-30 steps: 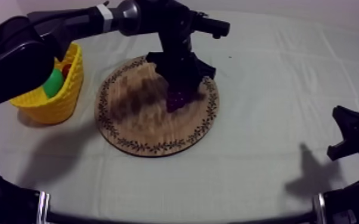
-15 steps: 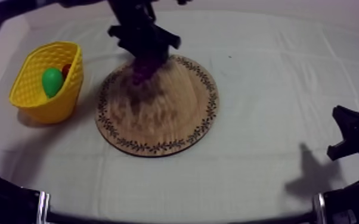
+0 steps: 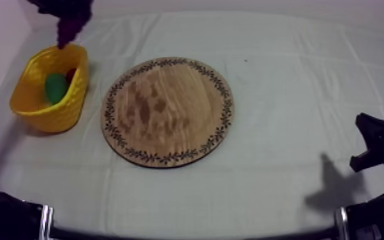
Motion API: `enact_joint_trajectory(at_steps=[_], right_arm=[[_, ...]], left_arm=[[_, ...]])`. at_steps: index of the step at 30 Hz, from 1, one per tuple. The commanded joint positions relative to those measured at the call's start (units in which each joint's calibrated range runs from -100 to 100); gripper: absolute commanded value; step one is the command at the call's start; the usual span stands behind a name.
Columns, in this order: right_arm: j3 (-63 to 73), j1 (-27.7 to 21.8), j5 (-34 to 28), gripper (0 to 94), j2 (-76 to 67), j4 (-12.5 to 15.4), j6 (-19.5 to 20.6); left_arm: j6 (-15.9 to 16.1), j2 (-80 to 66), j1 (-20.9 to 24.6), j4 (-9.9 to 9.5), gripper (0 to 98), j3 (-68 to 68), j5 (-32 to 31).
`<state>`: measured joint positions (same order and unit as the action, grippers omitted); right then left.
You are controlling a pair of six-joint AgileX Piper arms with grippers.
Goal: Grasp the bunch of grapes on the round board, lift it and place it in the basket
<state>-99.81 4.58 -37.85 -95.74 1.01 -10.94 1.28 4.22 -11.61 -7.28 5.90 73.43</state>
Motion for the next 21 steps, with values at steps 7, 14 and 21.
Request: enact_joint_trajectory(at_steps=[7, 14, 21], right_arm=[[0.03, 0.02, 0.03, 0.4, -0.01, -0.01, -0.02], [0.03, 0.02, 0.03, 0.4, -0.01, -0.01, -0.02], [0.03, 0.02, 0.03, 0.4, -0.01, -0.01, -0.02]], left_arm=[[0.83, -0.72, 7.54, -1.91, 31.6, 5.86, -2.16], [0.51, 0.6, 9.01, -1.58, 32.2, 10.58, -1.63], [0.34, 1.64, 9.31, 0.22, 31.8, 12.03, -2.51]])
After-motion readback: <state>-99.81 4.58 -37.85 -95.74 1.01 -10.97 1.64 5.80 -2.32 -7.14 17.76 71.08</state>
